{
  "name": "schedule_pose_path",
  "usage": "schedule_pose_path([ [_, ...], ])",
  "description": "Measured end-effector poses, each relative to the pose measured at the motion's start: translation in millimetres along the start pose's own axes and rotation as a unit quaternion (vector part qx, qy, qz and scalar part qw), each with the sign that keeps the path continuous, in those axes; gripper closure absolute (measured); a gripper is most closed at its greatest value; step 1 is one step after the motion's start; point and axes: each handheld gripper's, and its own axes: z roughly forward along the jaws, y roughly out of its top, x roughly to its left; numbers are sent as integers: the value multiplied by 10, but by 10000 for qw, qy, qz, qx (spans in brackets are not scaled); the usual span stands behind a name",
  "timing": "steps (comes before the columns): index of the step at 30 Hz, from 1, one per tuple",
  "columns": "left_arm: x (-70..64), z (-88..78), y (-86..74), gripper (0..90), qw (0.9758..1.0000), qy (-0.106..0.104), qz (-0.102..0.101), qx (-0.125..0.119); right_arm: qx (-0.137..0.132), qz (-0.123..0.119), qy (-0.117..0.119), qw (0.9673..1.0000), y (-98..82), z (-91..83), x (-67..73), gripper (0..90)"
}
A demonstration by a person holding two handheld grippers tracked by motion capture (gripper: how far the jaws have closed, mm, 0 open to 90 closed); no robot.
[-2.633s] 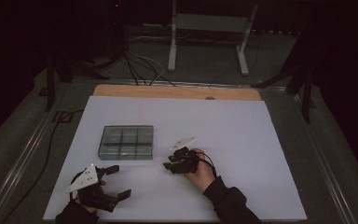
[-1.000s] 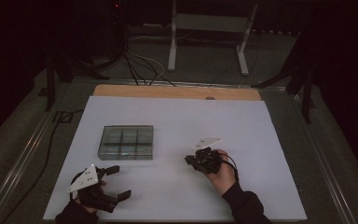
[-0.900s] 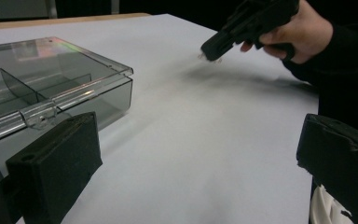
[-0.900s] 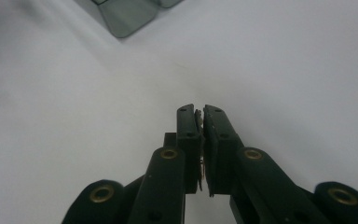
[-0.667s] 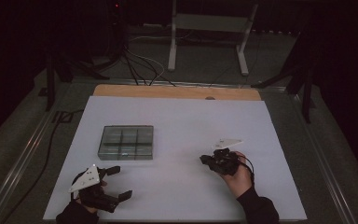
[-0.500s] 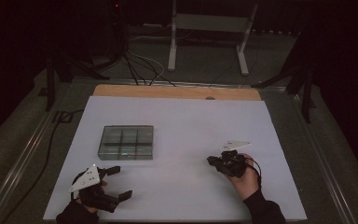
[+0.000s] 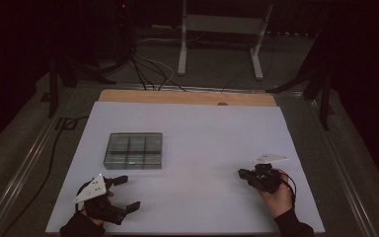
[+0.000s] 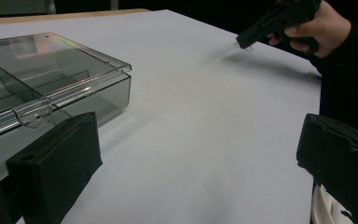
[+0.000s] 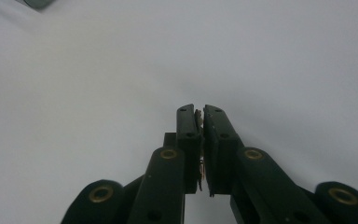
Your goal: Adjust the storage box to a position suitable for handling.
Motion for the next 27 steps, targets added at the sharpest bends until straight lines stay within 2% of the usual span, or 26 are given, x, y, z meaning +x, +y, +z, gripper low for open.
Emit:
schedule_pose_path([
  [5,-3,5,1,7,10000,0,5,16,80,119,-47,9999,-123,-48,-70,855],
  [10,-6,5,3,7,10000,-1,13,15,226,147,-191,9995,-212,-45,-131,854],
  [15,0,4,2,7,10000,-25,8,-16,355,225,-170,9990,-259,-11,-179,852],
  [19,-4,4,4,7,10000,-25,79,-45,445,271,-153,9985,-271,25,-189,848],
  [21,-30,13,17,7,9998,-34,136,123,371,307,-188,9987,-275,18,-198,780],
  [24,-78,23,60,7,9995,-36,200,228,285,316,-251,9988,-280,3,-203,692],
  [27,-95,9,106,7,9996,-62,211,152,116,327,-207,9992,-273,-29,-187,575],
])
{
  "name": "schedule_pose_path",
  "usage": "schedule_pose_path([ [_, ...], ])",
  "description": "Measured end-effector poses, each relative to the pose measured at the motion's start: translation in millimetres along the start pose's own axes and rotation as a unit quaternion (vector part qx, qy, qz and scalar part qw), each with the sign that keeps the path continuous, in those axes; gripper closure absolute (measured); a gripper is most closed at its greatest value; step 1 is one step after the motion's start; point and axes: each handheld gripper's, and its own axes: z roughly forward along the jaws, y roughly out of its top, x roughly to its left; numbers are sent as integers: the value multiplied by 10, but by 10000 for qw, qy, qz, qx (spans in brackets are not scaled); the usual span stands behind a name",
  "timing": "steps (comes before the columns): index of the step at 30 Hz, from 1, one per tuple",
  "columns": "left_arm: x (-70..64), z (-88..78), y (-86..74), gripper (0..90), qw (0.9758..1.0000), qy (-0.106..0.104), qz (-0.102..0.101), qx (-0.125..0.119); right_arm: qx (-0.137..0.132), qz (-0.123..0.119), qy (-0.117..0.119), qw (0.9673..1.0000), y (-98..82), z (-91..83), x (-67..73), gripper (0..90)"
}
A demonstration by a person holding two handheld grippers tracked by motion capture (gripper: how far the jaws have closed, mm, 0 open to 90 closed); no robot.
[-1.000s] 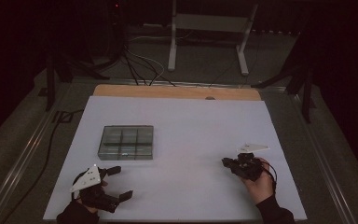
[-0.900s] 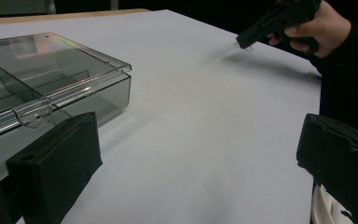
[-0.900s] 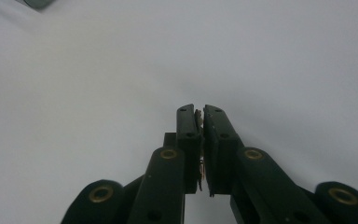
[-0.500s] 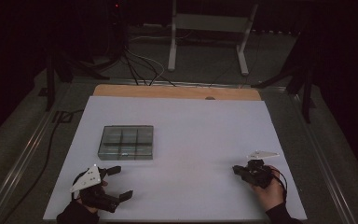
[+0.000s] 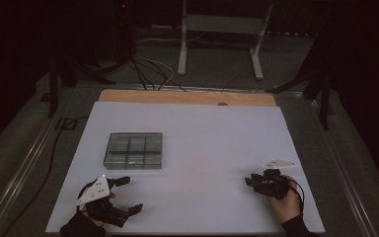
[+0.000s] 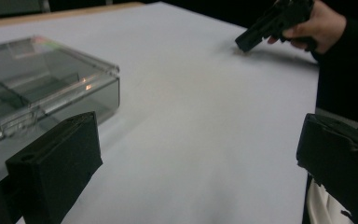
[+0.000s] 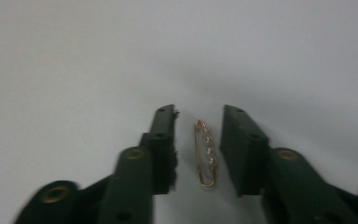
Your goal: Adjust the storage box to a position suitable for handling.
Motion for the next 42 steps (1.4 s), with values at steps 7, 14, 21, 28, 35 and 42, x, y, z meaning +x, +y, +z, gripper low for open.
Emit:
schedule_pose_path([
  [7,34,-43,138,7,9999,63,80,-64,-542,-73,457,9975,-1,-116,61,184],
  [14,164,-86,275,29,9995,268,171,14,-933,91,786,9925,2,-171,42,88],
  [21,422,-145,344,29,9984,418,-293,234,-1193,-18,1020,9876,9,-204,60,31],
  [28,661,-231,389,37,9953,835,-333,348,-1341,-100,1029,9856,19,-234,90,31],
  [35,1002,-352,401,180,9890,1273,-662,364,-1452,-91,1113,9831,14,-255,67,31],
  [42,1264,-422,326,441,9762,1933,-966,192,-1729,-247,1332,9756,6,-284,97,25],
])
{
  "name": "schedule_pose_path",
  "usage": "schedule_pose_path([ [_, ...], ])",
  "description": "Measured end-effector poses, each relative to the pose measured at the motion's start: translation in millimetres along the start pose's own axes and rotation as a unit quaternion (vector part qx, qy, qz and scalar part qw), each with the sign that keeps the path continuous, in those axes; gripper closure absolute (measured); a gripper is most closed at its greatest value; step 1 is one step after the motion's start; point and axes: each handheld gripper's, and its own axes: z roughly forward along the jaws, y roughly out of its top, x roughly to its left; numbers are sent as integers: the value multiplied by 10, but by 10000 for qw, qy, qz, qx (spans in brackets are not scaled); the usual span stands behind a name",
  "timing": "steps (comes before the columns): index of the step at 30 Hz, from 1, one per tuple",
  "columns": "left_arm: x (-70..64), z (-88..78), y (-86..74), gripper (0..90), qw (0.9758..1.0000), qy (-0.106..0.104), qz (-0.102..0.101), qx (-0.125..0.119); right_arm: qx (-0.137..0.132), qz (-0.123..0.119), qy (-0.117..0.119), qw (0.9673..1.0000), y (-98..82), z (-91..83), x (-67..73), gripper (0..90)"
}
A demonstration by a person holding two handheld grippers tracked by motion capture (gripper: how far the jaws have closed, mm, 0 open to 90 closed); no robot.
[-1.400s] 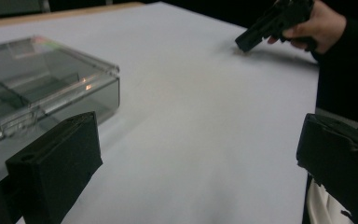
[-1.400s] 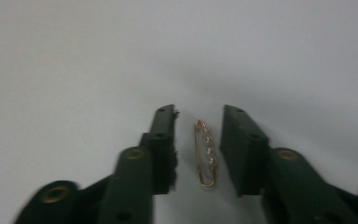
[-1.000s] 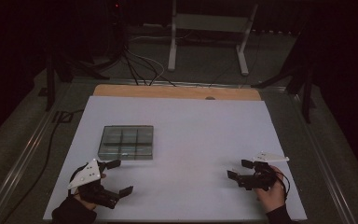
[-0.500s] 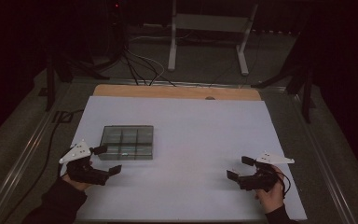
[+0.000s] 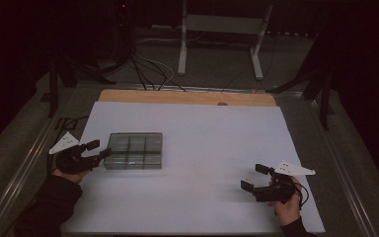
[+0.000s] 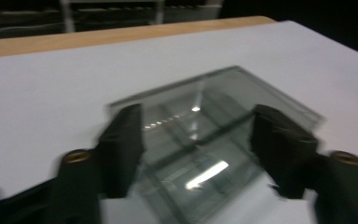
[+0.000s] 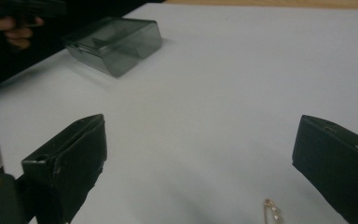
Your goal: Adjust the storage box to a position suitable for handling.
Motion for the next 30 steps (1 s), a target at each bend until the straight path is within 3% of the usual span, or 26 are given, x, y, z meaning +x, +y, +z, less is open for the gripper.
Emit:
schedule_pose_path([
  [3,96,55,-40,611,9995,249,14,186,-56,-68,41,10000,5,-5,17,25],
  [5,96,55,-40,648,9995,249,14,186,-39,-105,21,9999,4,0,18,25],
  [6,174,130,-87,749,9980,414,-44,467,4,-145,-23,9999,-2,11,20,24],
  [10,246,211,-130,865,9958,493,-199,739,13,-117,-3,9999,-4,18,12,24],
  [11,282,269,-157,891,9940,522,-261,927,-17,-112,13,9999,-3,15,11,25],
  [17,305,415,-206,900,9910,364,-265,1264,-35,-36,70,10000,-7,11,0,25],
  [19,311,470,-216,900,9903,208,-285,1341,-65,-94,89,9999,-11,14,3,25],
  [23,327,492,-220,900,9891,179,-318,1426,-199,-306,59,9993,-10,16,33,25],
  [24,356,511,-223,900,9878,95,-357,1512,-455,-676,-189,9965,-29,19,80,25],
  [25,354,517,-222,900,9873,104,-326,1550,-547,-785,-221,9952,-34,19,96,25],
  [29,356,523,-215,900,9867,110,-322,1592,-676,-924,-153,9933,-41,29,117,25],
  [30,350,526,-199,900,9858,124,-281,1650,-568,-888,-51,9944,-34,40,122,25],
])
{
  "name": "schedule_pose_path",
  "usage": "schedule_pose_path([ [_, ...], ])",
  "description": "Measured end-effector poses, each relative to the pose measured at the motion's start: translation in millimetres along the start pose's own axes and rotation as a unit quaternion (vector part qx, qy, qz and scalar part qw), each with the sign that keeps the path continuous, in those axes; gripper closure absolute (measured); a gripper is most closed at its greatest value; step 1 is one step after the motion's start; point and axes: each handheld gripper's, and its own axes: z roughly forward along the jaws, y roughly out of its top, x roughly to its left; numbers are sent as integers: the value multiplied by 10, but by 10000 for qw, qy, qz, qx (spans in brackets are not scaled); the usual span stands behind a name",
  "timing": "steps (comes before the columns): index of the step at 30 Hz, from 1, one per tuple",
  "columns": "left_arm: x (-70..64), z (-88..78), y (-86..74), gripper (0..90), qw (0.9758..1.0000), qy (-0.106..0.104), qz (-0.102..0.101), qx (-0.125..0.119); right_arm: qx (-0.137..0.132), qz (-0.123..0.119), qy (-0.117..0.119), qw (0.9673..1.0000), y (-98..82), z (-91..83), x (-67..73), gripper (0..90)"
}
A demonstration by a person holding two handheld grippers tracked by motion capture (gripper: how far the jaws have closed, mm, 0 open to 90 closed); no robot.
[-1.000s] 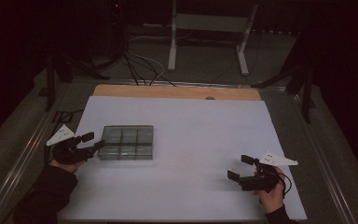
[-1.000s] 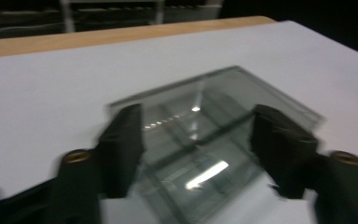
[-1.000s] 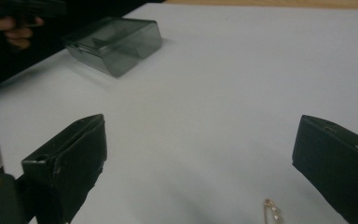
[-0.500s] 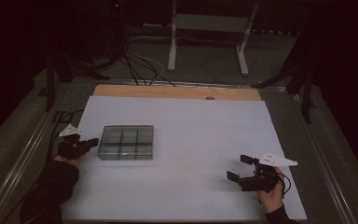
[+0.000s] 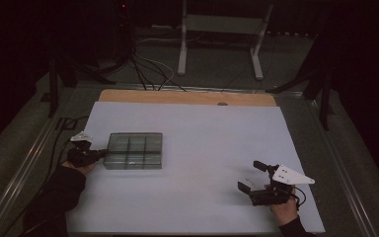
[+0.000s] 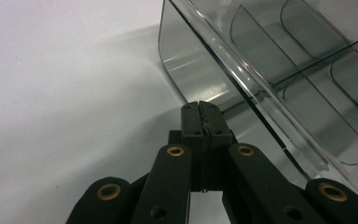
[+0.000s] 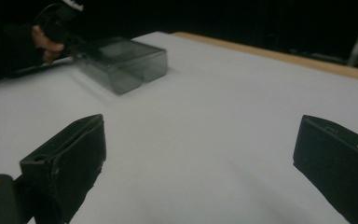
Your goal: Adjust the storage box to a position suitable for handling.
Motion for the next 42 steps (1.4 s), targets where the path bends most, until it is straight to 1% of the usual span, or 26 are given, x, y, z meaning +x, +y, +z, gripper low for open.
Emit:
schedule_pose_path([
  [2,-13,2,10,900,10000,13,6,16,59,28,87,9999,9,12,4,26],
  [3,-19,6,16,900,10000,-15,29,28,70,-11,77,9999,15,16,14,26],
  [4,-32,15,23,900,10000,-52,48,44,82,-21,117,9999,23,23,19,26],
  [8,-129,64,83,900,9997,-165,188,57,112,-68,106,9999,43,56,40,26],
  [10,-179,101,121,900,9995,-203,229,68,249,-69,107,9996,60,86,43,26],
  [12,-226,141,153,900,9993,-242,281,82,418,-68,227,9988,79,128,37,55],
  [13,-250,162,166,900,9992,-257,306,82,484,-79,255,9985,88,154,35,55],
  [15,-296,203,191,900,9989,-304,335,86,561,-120,264,9980,100,207,45,55],
  [16,-296,203,191,900,9989,-304,335,86,561,-120,264,9980,100,207,45,55],
  [17,-341,238,214,900,9987,-346,371,91,611,-123,308,9976,106,239,47,55],
  [18,-364,254,222,900,9986,-367,384,86,720,-129,351,9967,121,303,52,62],
  [20,-406,285,230,900,9983,-400,422,61,773,-118,406,9961,143,365,49,62],
  [21,-424,300,233,900,9981,-446,425,52,809,-104,392,9959,157,397,42,62],
  [23,-424,300,233,900,9981,-446,425,52,802,-91,395,9959,172,426,35,62],
  [24,-478,345,245,900,9976,-518,460,22,775,-72,354,9963,209,492,11,62],
  [26,-516,378,259,900,9972,-578,475,5,726,2,367,9967,240,548,-16,62],
  [27,-537,395,268,900,9969,-610,499,15,744,33,321,9967,257,578,-27,62],
  [29,-582,434,291,900,9963,-657,552,27,747,44,315,9967,297,632,-47,62],
  [30,-606,453,303,900,9959,-675,595,33,783,47,268,9966,320,658,-55,62],
  [32,-655,494,330,900,9952,-752,624,48,740,81,285,9968,368,699,-77,62],
  [36,-788,573,376,900,9934,-864,743,99,709,125,210,9972,449,787,-122,62],
  [39,-885,625,413,900,9918,-910,884,127,738,273,167,9968,467,864,-173,98],
  [40,-885,625,413,900,9918,-910,884,127,738,273,167,9968,467,864,-173,98],
  [41,-885,625,413,900,9918,-910,884,127,740,331,155,9966,467,889,-193,99],
  [42,-958,676,443,900,9908,-978,923,136,806,414,132,9958,463,935,-235,99],
])
